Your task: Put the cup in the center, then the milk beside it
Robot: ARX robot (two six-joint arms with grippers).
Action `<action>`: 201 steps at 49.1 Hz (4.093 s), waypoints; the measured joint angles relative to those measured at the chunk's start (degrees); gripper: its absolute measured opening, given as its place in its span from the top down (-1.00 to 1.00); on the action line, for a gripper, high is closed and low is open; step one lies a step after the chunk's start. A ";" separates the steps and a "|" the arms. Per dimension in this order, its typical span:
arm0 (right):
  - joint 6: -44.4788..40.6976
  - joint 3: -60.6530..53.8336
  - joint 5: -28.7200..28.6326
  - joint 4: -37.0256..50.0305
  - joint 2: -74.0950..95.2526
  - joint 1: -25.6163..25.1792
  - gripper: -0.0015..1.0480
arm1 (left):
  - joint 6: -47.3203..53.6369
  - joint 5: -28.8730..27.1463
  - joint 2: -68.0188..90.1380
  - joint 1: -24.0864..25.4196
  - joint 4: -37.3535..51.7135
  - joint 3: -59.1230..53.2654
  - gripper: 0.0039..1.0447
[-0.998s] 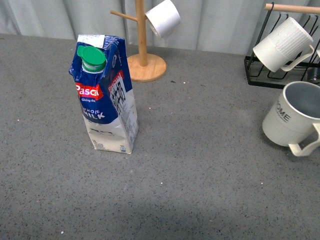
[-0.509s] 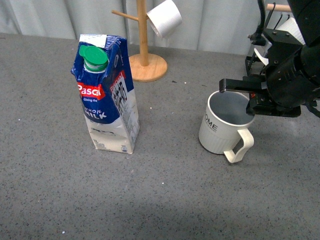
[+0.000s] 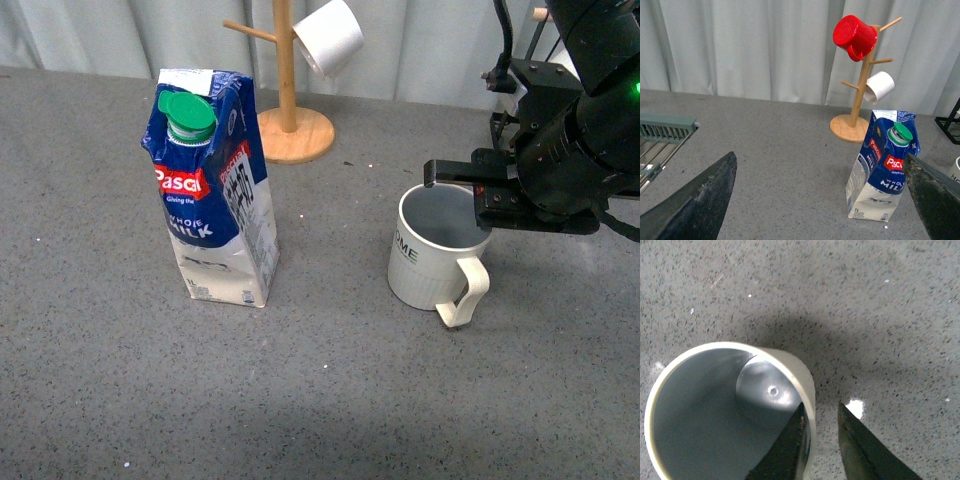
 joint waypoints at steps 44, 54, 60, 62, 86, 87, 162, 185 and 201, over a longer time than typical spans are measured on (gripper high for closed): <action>-16.68 -48.63 3.56 76.08 -32.00 -9.46 0.98 | 0.00 -0.04 0.00 0.00 0.00 0.00 -0.88; -16.66 -55.32 1.29 70.75 -44.02 -11.96 0.98 | 0.00 -0.02 0.00 0.00 0.00 0.00 -0.88; -16.66 -58.03 -2.78 65.83 -51.65 -15.74 0.98 | 0.00 -0.04 0.00 0.00 0.00 0.00 -0.88; -16.66 -58.69 -2.73 64.19 -54.03 -16.20 0.98 | 0.00 -0.02 0.00 0.00 0.00 0.00 -0.88; -16.66 -62.18 -3.02 44.52 -77.70 -16.26 0.98 | 0.00 0.00 0.00 0.00 0.00 0.00 -0.88; -16.66 -62.20 -3.02 43.78 -78.49 -16.26 0.98 | 0.00 0.00 0.00 0.00 0.00 0.00 -0.88; -16.68 -62.18 -3.19 10.21 -112.61 -16.26 0.79 | 0.00 -0.02 0.00 0.00 0.00 0.00 -0.88; -16.63 -62.20 -3.19 10.21 -112.65 -16.26 -0.85 | 0.00 0.00 0.00 0.00 0.00 0.00 -0.88; -16.63 -62.18 -3.19 10.21 -112.69 -16.26 -0.82 | -1.75 0.57 18.73 1.46 15.04 0.20 -0.88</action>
